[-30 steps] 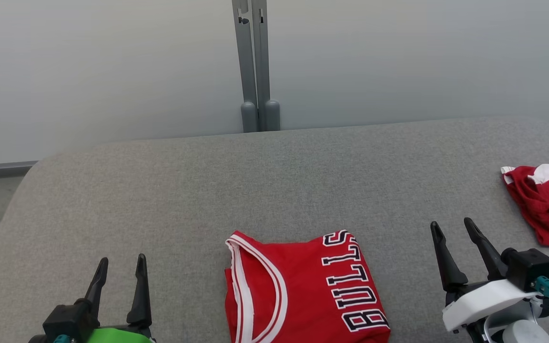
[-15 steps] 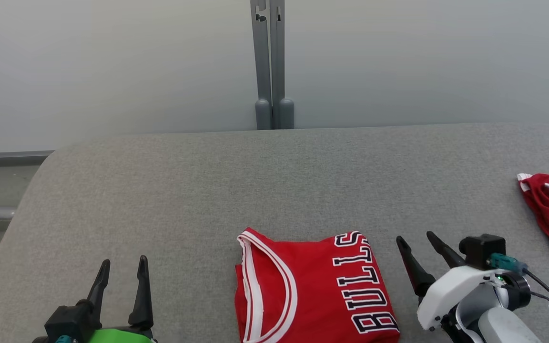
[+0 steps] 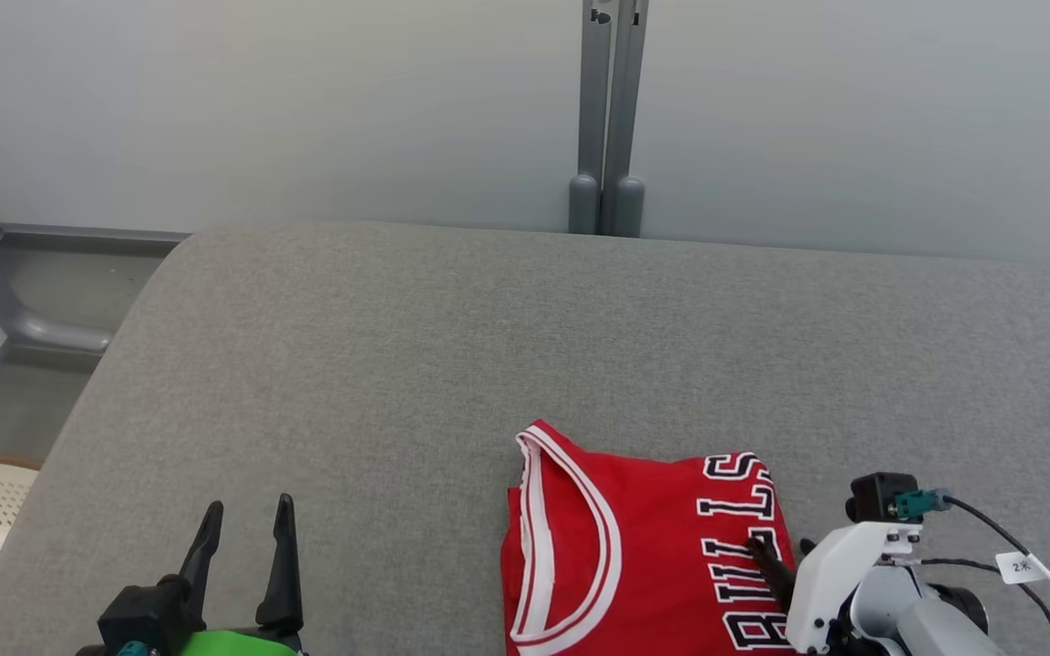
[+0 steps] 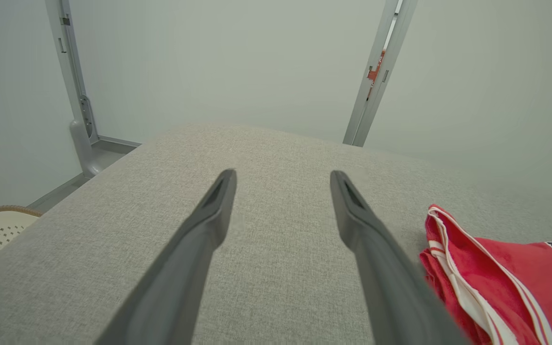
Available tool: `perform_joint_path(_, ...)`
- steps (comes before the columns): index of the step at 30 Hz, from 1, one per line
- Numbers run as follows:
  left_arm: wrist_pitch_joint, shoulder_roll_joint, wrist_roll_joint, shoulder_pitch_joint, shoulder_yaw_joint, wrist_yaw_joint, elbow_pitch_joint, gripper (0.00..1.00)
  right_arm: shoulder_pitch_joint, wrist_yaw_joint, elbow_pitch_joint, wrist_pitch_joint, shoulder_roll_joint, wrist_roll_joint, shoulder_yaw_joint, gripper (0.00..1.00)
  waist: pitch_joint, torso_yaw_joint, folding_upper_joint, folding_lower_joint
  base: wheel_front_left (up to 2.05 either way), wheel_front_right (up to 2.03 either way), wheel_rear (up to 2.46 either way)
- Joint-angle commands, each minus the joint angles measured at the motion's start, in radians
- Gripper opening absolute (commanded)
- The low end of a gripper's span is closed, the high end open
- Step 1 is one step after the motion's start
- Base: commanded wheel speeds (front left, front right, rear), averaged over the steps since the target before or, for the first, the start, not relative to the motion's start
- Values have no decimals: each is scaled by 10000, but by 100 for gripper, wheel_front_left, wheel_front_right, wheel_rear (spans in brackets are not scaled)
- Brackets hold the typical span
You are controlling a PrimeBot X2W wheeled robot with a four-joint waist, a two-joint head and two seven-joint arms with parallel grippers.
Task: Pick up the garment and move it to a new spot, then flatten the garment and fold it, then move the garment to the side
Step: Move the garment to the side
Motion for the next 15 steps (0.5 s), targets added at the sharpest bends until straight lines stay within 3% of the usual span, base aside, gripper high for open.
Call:
perform_joint_path(1,-23,35,-38,-97,37,-27,29,100,-140,5,182,59,48,99,15,100,92,304,-1,0,0,0,0)
perform_joint_path(8,-23,93,-38,-122,29,-40,69,100,-141,5,1061,510,273,696,5,100,91,480,-1,0,0,0,0)
perform_joint_path(9,-23,96,-39,-131,28,-33,79,100,-150,5,1050,478,282,791,90,56,86,479,-1,0,0,0,0)
perform_joint_path(10,-23,101,-41,-142,29,-32,86,100,-163,5,1011,370,262,853,150,36,85,474,-1,0,0,0,0)
perform_joint_path(11,-23,105,-38,-151,25,-30,83,100,-215,5,935,205,218,921,218,0,85,458,-1,0,0,0,0)
perform_joint_path(15,-23,109,-22,-133,-1,-24,32,100,-545,5,648,-559,-95,990,425,0,66,223,-1,0,0,0,0)
